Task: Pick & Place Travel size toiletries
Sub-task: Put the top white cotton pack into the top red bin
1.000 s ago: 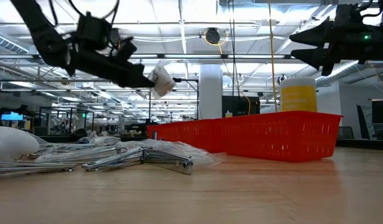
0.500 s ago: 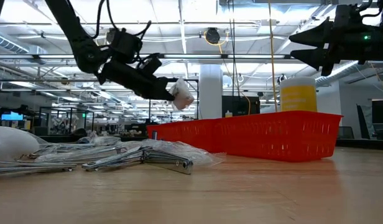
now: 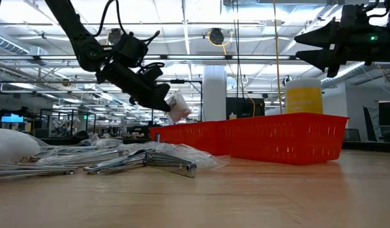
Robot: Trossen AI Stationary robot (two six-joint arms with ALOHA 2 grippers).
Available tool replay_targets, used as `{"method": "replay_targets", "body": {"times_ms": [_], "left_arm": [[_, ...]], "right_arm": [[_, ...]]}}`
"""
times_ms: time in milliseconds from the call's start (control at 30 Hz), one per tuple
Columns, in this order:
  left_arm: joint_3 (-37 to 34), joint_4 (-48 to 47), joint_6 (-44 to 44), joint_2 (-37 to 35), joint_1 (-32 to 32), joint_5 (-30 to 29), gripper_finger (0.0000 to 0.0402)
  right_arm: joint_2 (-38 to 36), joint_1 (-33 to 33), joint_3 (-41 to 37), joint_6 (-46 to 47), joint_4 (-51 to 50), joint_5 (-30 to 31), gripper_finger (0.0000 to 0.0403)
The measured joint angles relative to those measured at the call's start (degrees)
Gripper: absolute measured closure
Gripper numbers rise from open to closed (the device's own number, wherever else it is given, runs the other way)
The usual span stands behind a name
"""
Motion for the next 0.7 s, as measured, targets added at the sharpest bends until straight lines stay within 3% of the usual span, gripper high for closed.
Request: {"method": "replay_targets", "body": {"times_ms": [200,700], "left_arm": [[0.0,-2.5,-2.3,0.0,0.2,0.1,0.0365],[-0.1,-5.5,-2.3,-1.8,0.2,-6.2,0.0171]], "right_arm": [[0.0,0.0,0.0,0.0,0.0,0.0,0.0135],[0.0,0.0,0.0,0.0,0.0,0.0,0.0135]]}}
